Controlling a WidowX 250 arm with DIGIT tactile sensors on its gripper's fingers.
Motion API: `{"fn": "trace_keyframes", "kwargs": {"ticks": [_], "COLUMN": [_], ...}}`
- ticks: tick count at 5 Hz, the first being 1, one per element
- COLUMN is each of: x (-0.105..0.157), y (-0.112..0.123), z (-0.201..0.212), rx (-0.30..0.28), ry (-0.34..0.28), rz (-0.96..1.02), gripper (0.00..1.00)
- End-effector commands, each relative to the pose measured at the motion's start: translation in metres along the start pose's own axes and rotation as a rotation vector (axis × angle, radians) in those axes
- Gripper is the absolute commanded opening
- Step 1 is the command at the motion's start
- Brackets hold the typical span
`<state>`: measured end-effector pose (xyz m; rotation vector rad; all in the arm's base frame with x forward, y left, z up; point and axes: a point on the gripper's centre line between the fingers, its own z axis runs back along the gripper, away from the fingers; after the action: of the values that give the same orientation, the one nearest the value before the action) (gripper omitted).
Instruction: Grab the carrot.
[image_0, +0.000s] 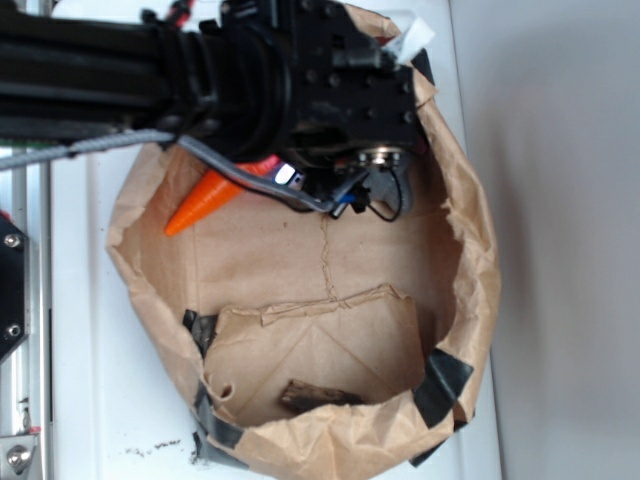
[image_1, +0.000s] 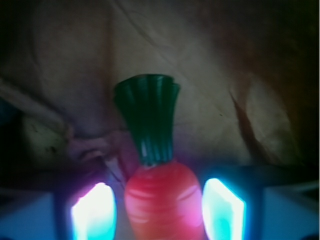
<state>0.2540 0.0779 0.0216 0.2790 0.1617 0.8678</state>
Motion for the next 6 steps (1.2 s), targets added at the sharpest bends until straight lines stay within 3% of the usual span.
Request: {"fn": "trace_keyframes", "kwargs": {"ticks": [1,2,3,4,5,6], "x": [0.01,0.01,0.013,-0.024,-0.032,-0.041], "y": [0.007,0.008,0.015,0.035,0.046,0.051], "z": [-0.014,-0.013,0.004,0.048,0.095,0.116], "rx": [-0.01,-0.023,-0.106,-0.232,-0.313,-0.337], "ry": [-0.079,-0.098,-0.134,-0.182,-0.202,-0.225], "rz": [0.017,0.015,-0.097,-0.204,-0.249,-0.307], "gripper": [0.0,0.0,0.0,0.0,0.0,0.0]}}
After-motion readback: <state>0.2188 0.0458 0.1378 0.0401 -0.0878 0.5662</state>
